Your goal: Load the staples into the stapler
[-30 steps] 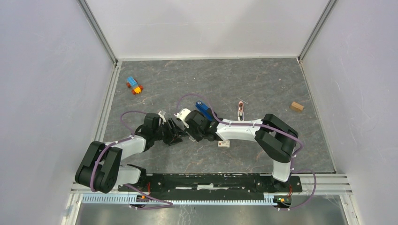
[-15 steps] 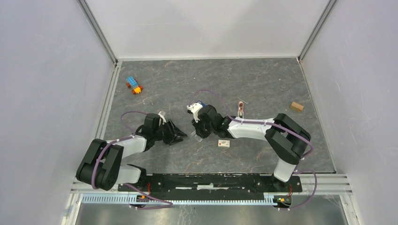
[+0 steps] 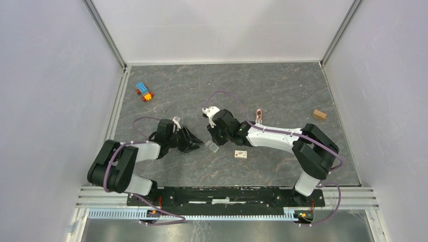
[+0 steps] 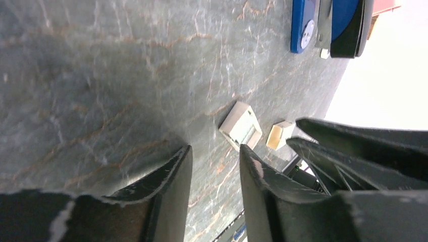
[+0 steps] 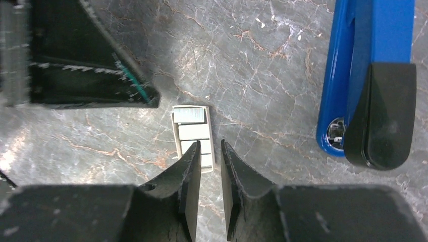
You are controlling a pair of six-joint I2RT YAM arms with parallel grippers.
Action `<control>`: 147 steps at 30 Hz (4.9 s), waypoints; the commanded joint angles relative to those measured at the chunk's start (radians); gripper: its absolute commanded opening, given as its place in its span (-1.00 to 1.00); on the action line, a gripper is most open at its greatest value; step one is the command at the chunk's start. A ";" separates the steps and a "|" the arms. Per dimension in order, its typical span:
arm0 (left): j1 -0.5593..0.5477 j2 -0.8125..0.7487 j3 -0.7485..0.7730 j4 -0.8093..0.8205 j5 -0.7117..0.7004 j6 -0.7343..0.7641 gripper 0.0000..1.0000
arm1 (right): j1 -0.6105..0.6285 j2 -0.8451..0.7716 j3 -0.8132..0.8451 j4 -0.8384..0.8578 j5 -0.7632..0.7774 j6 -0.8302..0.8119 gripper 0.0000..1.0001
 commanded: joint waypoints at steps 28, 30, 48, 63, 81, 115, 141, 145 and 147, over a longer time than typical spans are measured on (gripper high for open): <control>-0.180 0.269 0.046 0.231 -0.008 -0.161 -0.83 | -0.005 -0.171 -0.102 -0.062 0.097 0.226 -0.46; -0.189 0.265 0.041 0.231 -0.011 -0.165 -0.83 | -0.005 -0.173 -0.115 -0.078 0.090 0.245 -0.46; -0.246 0.216 -0.019 0.256 -0.040 -0.190 -0.78 | 0.074 -0.268 -0.275 -0.176 0.080 0.355 -0.53; -0.269 0.141 -0.030 0.192 -0.062 -0.182 -0.77 | 0.097 -0.159 -0.227 -0.138 0.143 0.326 -0.55; -0.348 0.153 0.001 0.180 -0.129 -0.209 -0.77 | 0.075 -0.106 -0.151 -0.193 0.239 0.240 -0.54; -0.348 0.096 0.066 0.176 -0.139 -0.125 -0.59 | 0.020 -0.311 -0.418 0.267 -0.025 0.453 -0.11; -0.365 0.146 0.031 0.267 -0.106 -0.158 -0.52 | 0.009 -0.343 -0.532 0.440 -0.030 0.566 0.20; -0.372 0.143 0.021 0.274 -0.112 -0.163 -0.52 | 0.009 -0.345 -0.541 0.447 -0.025 0.571 0.20; -0.374 0.140 0.019 0.274 -0.112 -0.165 -0.49 | 0.009 -0.344 -0.546 0.446 -0.019 0.572 0.20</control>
